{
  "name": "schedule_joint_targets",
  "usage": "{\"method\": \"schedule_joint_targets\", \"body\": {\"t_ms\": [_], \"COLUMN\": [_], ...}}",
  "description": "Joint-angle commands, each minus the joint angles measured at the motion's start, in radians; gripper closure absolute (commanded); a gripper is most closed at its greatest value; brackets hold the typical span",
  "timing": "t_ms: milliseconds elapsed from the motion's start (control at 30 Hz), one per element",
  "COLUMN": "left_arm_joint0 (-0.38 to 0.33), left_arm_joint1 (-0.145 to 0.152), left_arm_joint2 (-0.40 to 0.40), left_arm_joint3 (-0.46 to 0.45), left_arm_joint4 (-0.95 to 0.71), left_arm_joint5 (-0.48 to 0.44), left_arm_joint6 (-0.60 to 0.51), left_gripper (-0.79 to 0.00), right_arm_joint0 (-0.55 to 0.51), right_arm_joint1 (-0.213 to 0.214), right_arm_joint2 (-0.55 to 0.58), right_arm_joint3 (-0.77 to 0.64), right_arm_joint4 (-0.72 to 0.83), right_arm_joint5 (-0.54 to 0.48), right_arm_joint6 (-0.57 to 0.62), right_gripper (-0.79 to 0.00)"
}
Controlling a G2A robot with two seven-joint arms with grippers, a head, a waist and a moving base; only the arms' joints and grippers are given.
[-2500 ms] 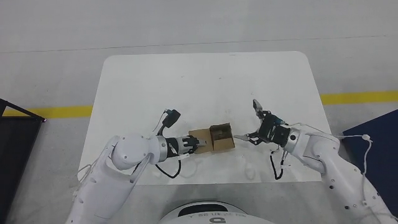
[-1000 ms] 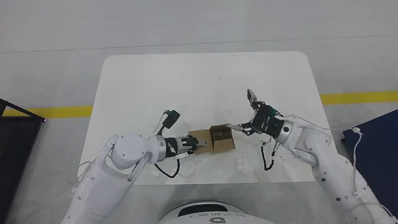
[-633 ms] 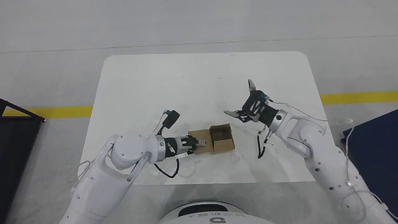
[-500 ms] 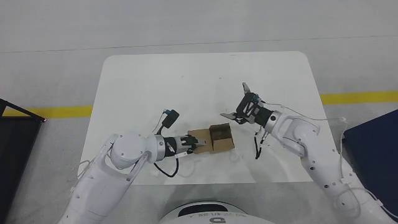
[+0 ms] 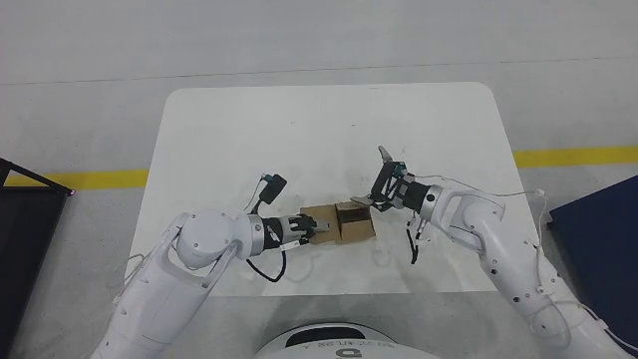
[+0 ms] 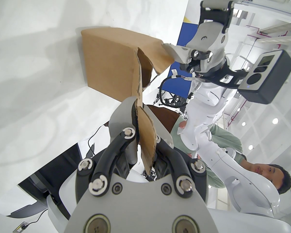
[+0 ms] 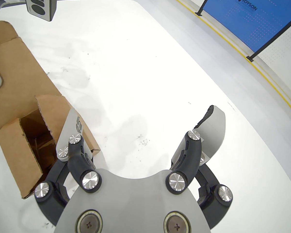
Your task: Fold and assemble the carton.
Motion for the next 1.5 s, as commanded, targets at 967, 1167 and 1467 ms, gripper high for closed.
{"method": "schedule_joint_targets", "body": {"t_ms": [967,1167,1467], "left_arm_joint0": [0.025,0.124,0.337], "left_arm_joint1": [0.037,0.061,0.090], "left_arm_joint2": [-0.016,-0.085,-0.203], "left_arm_joint3": [-0.118,-0.224,-0.303], "left_arm_joint4": [0.155,0.335,0.613], "left_arm_joint5": [-0.056,-0.062,-0.016], "left_arm_joint6": [0.048,0.112,0.235], "left_gripper": [-0.785,-0.785,-0.785], "right_arm_joint0": [-0.024,-0.055,-0.101], "right_arm_joint1": [-0.010,-0.006,0.000], "right_arm_joint2": [0.023,0.070,0.151], "right_arm_joint3": [0.017,0.010,0.015], "right_arm_joint4": [0.012,0.048,0.108], "right_arm_joint5": [0.002,0.014,0.020], "right_arm_joint6": [-0.039,-0.099,-0.138], "right_gripper": [-0.785,-0.785,-0.785]}}
